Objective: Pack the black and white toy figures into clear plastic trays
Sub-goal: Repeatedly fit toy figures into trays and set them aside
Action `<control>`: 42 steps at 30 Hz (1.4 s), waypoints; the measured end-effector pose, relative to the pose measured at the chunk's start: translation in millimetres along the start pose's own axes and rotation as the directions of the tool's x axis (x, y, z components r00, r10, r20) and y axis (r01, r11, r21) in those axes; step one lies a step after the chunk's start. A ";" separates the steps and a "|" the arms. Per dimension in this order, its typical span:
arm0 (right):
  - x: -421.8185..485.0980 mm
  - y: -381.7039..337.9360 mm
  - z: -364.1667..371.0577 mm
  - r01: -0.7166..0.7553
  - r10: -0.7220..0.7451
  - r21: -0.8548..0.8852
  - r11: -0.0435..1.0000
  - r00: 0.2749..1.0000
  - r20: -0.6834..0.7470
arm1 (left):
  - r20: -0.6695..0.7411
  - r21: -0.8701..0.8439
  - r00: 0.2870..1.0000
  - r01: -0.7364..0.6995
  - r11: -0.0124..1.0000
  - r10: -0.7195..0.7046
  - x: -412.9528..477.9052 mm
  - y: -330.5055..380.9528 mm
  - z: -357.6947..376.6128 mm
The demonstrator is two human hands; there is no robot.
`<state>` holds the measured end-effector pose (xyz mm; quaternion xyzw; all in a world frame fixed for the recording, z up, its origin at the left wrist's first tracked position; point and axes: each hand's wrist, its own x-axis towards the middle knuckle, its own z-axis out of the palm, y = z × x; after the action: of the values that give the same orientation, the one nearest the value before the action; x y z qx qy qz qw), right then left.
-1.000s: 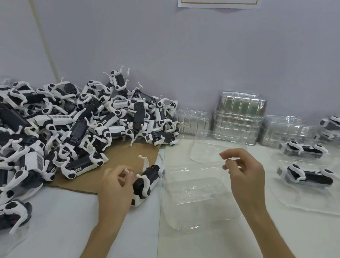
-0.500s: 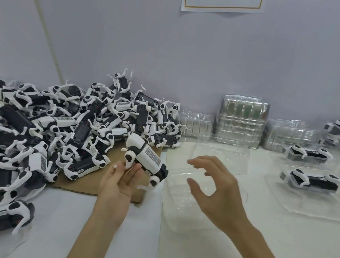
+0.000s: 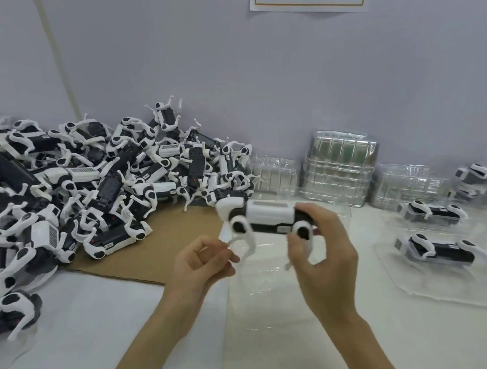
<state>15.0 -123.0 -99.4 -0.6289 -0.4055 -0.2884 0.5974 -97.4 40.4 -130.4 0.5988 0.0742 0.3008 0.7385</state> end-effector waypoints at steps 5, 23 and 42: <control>16.2 15.3 -18.3 -0.305 0.313 0.082 0.949 0.944 -0.106 | 0.102 0.658 0.983 -0.183 0.730 0.154 -12.5 -15.3 16.3; 7.1 37.8 -18.9 -0.373 0.457 -0.300 0.878 0.838 0.298 | 0.082 0.662 0.991 -0.130 0.738 0.101 -7.8 -8.3 7.9; 5.7 32.6 -15.2 -0.490 0.568 -0.306 0.816 0.778 0.269 | 0.118 0.692 0.984 -0.180 0.699 0.136 -7.2 -7.8 9.6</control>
<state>47.6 -135.7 -109.6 -0.8200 -0.2759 -0.0351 0.5002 -95.9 27.7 -136.8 0.8461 0.1097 0.2952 0.4301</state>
